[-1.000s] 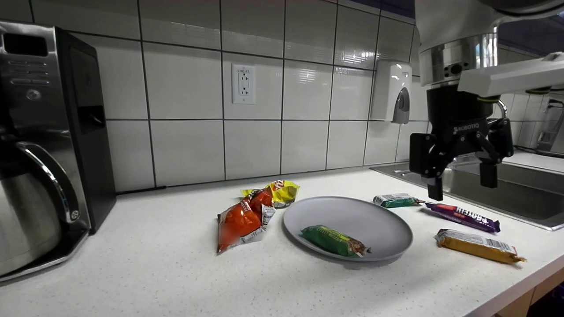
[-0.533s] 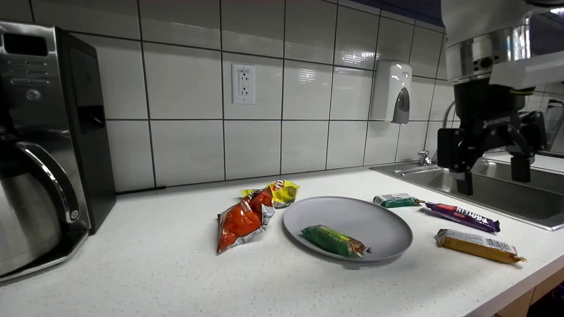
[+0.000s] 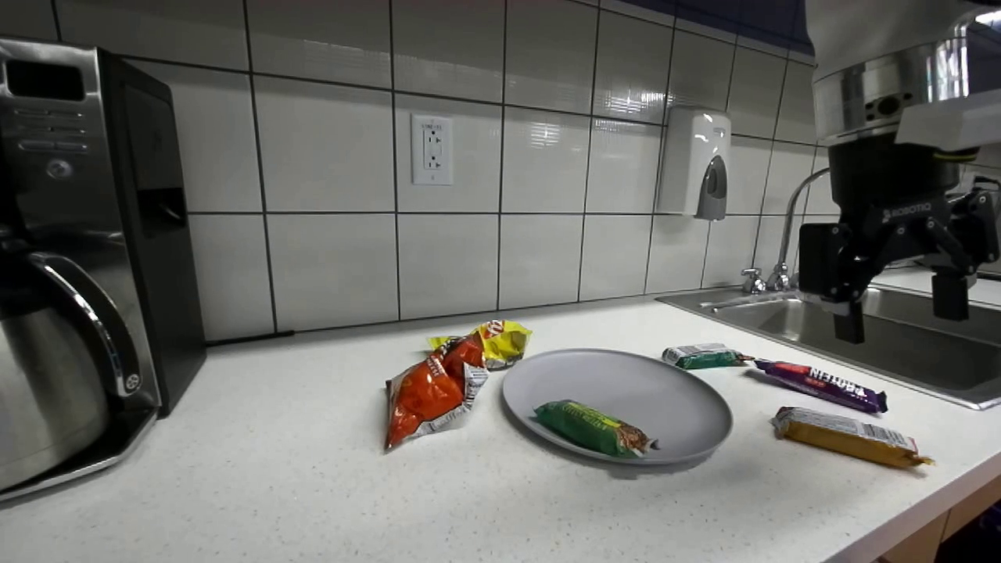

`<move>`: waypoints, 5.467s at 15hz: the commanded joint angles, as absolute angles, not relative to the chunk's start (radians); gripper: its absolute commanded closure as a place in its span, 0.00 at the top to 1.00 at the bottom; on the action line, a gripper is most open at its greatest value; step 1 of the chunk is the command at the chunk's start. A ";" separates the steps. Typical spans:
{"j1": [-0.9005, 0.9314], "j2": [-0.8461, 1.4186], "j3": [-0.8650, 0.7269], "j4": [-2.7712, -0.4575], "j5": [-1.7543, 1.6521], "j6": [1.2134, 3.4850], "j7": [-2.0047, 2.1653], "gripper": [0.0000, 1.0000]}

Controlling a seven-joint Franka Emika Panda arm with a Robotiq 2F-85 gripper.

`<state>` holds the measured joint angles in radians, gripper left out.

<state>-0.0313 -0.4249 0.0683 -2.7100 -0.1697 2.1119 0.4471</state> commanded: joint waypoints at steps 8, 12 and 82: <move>-0.045 -0.424 0.082 -2.709 -0.163 2.111 0.441 1.00; -0.065 -0.398 0.052 -2.722 -0.192 2.150 0.385 1.00; -0.061 0.054 -0.063 -2.604 -0.292 2.425 -0.344 0.66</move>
<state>-0.0595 0.0817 -0.0657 -2.5865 -0.2735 2.4284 -0.3457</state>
